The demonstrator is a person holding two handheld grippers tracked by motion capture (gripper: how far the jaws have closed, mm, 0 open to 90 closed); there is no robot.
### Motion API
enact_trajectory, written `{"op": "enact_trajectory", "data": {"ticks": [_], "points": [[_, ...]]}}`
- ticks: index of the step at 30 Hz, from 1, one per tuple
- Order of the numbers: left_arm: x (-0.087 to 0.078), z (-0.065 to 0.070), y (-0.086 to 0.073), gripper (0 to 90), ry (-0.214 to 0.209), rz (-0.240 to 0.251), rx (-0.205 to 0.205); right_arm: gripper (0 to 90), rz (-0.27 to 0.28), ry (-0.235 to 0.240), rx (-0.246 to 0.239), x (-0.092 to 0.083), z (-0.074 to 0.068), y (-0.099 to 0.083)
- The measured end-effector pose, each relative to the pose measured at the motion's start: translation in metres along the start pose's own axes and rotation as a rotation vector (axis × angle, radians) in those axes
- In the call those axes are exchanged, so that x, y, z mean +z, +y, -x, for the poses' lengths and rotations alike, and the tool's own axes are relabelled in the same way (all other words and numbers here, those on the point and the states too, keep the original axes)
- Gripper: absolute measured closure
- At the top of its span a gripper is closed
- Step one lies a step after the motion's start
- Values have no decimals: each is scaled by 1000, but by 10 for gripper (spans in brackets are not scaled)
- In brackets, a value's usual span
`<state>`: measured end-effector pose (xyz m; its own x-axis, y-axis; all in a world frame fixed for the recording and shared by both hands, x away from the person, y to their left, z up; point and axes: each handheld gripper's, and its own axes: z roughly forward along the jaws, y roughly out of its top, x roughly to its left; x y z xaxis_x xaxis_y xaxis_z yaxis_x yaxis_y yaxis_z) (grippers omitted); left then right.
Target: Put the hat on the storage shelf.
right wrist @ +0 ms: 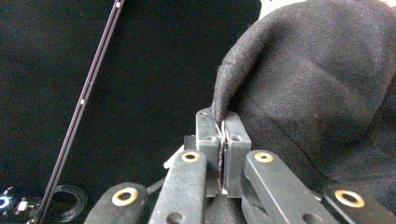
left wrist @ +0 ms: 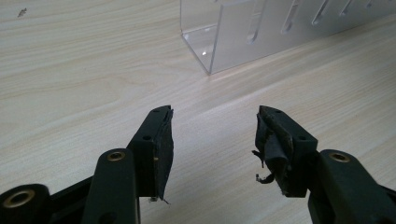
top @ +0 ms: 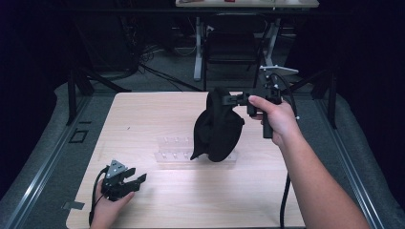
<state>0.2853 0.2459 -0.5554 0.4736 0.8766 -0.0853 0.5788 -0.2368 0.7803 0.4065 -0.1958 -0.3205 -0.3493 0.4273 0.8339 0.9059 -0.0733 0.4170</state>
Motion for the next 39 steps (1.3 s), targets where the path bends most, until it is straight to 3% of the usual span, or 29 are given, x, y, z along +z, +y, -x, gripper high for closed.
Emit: {"op": "enact_trajectory", "data": {"ticks": [22,31,39], "points": [[1,1,1,465,-7,-4,10,885,3,-27,9,4,4,5],[2,6,2,465,-14,-2,24,884,5,-7,10,15,3,5],[-3,18,10,466,-55,36,38,883,12,23,7,27,0,5]]}}
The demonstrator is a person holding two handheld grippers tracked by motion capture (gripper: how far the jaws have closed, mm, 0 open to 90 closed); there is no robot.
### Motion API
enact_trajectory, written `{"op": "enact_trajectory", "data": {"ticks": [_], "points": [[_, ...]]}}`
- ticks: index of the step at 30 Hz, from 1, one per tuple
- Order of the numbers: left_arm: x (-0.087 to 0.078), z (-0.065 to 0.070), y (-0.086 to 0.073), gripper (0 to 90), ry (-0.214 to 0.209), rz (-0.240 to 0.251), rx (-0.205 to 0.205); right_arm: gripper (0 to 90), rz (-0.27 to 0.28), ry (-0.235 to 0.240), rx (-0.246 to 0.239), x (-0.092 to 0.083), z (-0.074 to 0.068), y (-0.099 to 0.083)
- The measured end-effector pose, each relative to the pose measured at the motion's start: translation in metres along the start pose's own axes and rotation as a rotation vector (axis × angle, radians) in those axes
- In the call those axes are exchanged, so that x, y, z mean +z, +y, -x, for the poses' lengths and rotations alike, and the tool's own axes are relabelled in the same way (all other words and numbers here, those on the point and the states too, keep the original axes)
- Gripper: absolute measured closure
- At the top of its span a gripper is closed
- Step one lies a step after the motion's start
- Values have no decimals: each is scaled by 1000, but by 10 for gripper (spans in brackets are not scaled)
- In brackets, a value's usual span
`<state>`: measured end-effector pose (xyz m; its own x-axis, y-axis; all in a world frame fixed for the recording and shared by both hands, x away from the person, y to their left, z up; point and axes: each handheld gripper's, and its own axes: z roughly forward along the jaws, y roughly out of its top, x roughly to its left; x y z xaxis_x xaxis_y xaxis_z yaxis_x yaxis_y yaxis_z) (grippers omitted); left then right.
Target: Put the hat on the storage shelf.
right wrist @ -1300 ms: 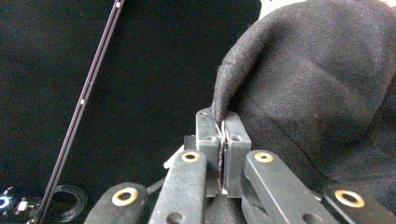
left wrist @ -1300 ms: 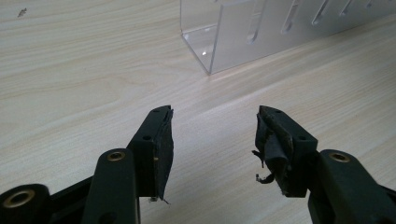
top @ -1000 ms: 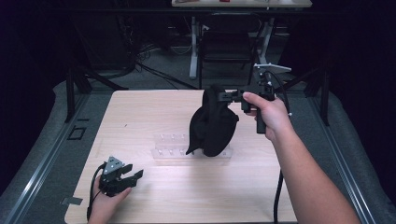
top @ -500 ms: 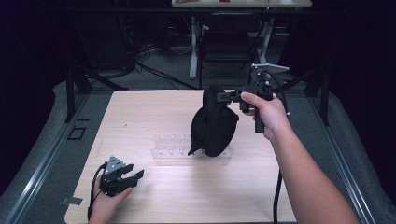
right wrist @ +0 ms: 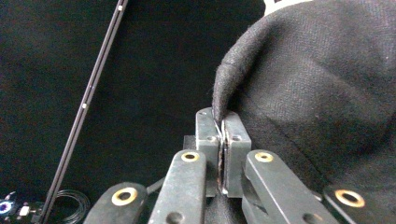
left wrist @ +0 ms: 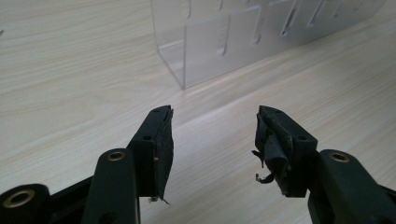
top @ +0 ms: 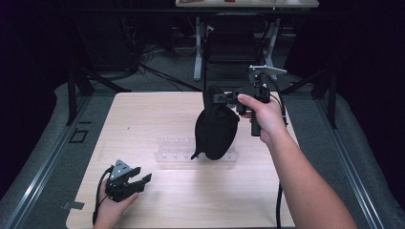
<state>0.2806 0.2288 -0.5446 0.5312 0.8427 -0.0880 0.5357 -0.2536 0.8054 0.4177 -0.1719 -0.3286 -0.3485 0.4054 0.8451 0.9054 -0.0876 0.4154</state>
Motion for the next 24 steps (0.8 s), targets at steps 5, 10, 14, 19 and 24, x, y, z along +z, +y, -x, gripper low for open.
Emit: {"op": "enact_trajectory", "data": {"ticks": [5,10,14,19,24], "points": [[-4,14,10,468,-21,35,34,883,-5,17,2,9,-2,-1],[-2,27,20,495,-49,46,78,883,-5,25,-3,18,-5,-1],[4,38,33,524,-58,62,108,882,-10,37,-2,24,-6,-1],[11,50,52,555,-93,80,123,882,-9,45,-1,29,-6,0],[18,60,63,572,-118,84,137,881,-13,50,-5,33,-7,-1]]}}
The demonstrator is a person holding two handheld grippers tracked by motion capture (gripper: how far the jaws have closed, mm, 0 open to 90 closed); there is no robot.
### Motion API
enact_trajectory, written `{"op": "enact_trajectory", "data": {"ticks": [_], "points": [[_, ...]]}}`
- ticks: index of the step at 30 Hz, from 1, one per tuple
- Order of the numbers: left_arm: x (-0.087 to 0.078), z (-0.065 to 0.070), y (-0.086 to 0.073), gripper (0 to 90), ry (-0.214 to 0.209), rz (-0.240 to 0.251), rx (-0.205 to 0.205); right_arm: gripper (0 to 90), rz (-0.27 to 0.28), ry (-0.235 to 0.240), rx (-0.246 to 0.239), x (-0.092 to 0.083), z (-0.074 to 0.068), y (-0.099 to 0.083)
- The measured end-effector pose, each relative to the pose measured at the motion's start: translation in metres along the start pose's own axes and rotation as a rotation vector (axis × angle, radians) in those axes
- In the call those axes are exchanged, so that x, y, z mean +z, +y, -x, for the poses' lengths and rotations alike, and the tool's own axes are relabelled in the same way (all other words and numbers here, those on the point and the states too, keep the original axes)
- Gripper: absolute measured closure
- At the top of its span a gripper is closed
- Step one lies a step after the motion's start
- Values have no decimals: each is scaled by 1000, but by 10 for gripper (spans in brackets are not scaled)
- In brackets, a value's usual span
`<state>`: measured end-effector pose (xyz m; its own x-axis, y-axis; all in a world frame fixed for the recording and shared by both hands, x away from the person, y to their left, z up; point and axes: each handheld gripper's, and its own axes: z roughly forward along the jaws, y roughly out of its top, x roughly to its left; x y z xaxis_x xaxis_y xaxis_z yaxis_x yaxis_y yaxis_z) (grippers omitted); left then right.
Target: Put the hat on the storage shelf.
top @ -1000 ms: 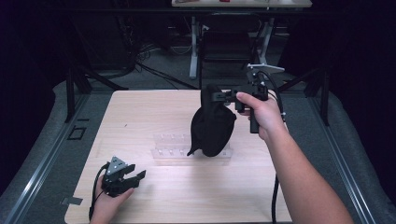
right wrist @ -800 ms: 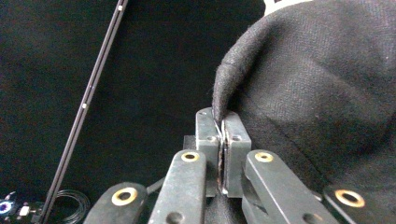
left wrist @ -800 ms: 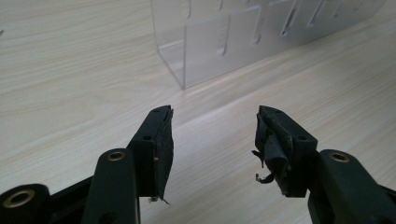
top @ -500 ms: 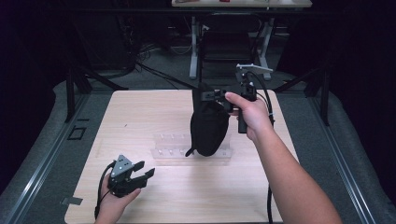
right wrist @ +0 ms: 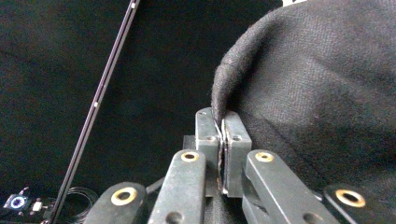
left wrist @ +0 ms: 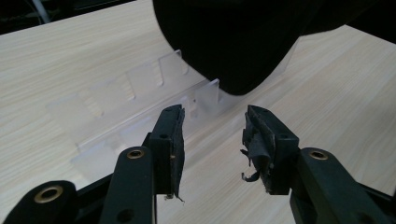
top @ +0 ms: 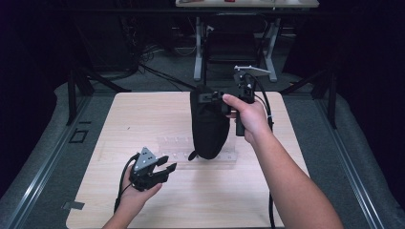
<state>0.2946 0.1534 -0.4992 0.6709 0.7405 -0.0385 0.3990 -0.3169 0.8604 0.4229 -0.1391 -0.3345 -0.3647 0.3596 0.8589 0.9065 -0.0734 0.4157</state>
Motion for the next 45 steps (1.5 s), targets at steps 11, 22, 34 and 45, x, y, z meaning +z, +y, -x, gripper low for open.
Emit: {"op": "enact_trajectory", "data": {"ticks": [11,22,34,45], "points": [[13,15,17,594,-47,8,35,882,3,13,12,11,-1,0],[17,24,26,707,-68,8,58,881,-7,19,6,20,-3,-1],[24,29,27,842,-23,-30,129,851,0,35,10,17,-1,-3],[21,25,26,856,11,-46,145,752,74,11,-45,-9,-5,-2]]}}
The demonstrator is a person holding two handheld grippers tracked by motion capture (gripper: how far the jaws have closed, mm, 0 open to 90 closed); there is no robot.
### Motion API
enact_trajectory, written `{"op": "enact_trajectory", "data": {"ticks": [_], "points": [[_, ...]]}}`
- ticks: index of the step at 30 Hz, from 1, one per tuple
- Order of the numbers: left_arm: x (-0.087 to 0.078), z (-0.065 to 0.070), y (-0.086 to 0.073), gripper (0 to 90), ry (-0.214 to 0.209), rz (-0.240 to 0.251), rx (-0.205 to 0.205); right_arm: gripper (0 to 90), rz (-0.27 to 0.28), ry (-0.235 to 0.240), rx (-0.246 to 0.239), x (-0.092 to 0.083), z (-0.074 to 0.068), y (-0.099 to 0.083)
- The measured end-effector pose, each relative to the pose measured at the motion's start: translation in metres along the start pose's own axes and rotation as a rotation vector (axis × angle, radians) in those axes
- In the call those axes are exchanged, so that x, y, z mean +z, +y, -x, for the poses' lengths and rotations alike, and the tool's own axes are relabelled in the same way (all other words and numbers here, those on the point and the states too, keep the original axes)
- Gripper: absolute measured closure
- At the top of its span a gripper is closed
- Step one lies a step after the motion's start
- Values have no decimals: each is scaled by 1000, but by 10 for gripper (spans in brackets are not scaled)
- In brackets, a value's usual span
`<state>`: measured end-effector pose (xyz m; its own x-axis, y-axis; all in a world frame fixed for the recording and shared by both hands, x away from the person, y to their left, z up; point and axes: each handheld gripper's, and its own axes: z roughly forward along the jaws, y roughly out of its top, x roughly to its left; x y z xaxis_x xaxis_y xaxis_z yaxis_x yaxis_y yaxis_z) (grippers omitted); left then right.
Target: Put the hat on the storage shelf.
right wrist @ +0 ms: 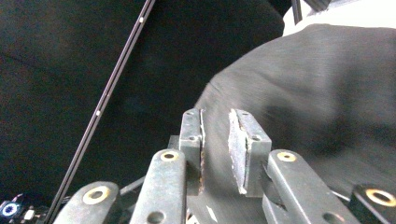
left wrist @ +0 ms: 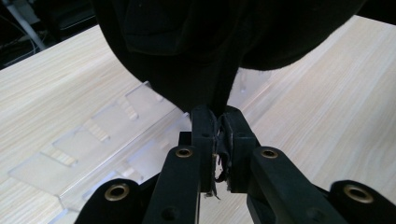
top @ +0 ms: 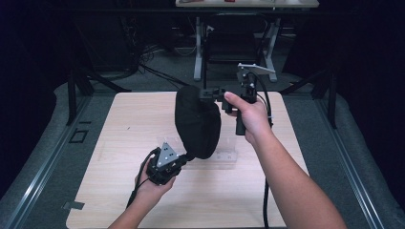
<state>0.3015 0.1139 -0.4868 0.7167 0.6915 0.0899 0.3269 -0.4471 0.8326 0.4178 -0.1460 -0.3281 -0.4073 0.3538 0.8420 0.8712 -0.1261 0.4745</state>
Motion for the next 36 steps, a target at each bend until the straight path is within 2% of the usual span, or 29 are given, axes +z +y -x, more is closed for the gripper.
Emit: {"op": "enact_trajectory", "data": {"ticks": [2,4,8,10,15,17,22,24,29,36], "points": [[0,0,-1,857,17,-10,18,752,3,-3,-2,-5,2,0],[1,-1,-4,857,24,-17,19,752,3,-8,-6,-11,3,-1],[3,-4,-11,856,32,-22,5,751,28,-26,-16,-23,4,-2],[7,-5,-16,854,37,-42,0,750,51,-36,-16,-29,4,-4],[9,-8,-28,850,37,-43,-32,739,40,-71,-41,-40,7,-7],[9,-9,-31,848,41,-52,-22,737,42,-77,-45,-44,8,-8],[9,-9,-36,832,48,-51,-34,731,51,-112,-74,-52,7,-10],[8,-9,-38,798,46,-49,-49,729,61,-141,-92,-55,5,-12],[3,-14,-41,683,49,-40,-74,721,55,-170,-117,-60,2,-15],[-14,-26,-49,564,11,-8,-162,713,50,-224,-156,-66,-1,-21]]}}
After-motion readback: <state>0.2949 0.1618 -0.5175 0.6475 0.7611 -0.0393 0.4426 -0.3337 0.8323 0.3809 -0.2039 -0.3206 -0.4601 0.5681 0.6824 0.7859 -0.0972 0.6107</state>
